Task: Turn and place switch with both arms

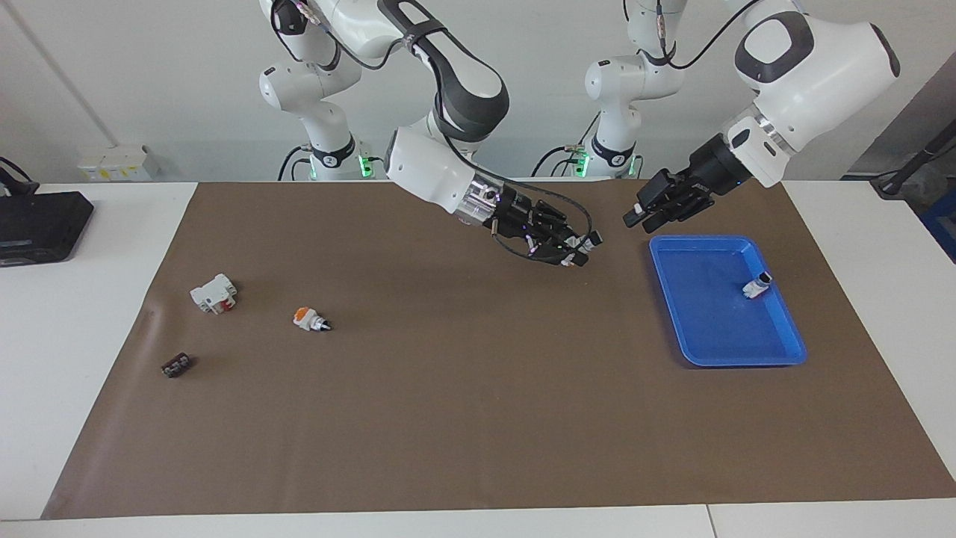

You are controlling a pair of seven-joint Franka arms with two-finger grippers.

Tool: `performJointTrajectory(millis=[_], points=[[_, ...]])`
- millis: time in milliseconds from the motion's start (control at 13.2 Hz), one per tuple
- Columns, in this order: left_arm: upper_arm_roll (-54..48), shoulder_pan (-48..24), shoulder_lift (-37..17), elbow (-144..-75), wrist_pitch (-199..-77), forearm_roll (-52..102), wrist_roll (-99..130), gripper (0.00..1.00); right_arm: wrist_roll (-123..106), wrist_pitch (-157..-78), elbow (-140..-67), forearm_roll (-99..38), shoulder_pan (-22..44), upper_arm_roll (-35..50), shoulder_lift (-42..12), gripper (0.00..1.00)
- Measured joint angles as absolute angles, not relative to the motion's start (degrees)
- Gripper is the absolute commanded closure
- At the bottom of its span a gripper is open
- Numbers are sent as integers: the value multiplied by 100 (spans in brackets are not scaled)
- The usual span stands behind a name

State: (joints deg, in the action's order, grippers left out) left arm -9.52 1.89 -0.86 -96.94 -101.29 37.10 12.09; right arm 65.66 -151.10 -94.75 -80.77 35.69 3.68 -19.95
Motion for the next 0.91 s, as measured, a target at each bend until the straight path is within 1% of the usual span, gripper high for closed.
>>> performJointTrajectory(millis=[304, 683, 911], points=[[-963, 25, -30, -9816, -10191, 3733, 1263, 54, 6566, -15328, -9456, -7926, 3759, 369, -2015, 100], [-956, 26, -22, -9976, -10279, 3798, 1264, 60, 6567, -15328, -9452, -7852, 3757, 356, -2016, 100], [-939, 33, -23, -10170, -10584, 4165, 1264, 63, 6567, -15328, -9451, -7840, 3757, 356, -2016, 100]])
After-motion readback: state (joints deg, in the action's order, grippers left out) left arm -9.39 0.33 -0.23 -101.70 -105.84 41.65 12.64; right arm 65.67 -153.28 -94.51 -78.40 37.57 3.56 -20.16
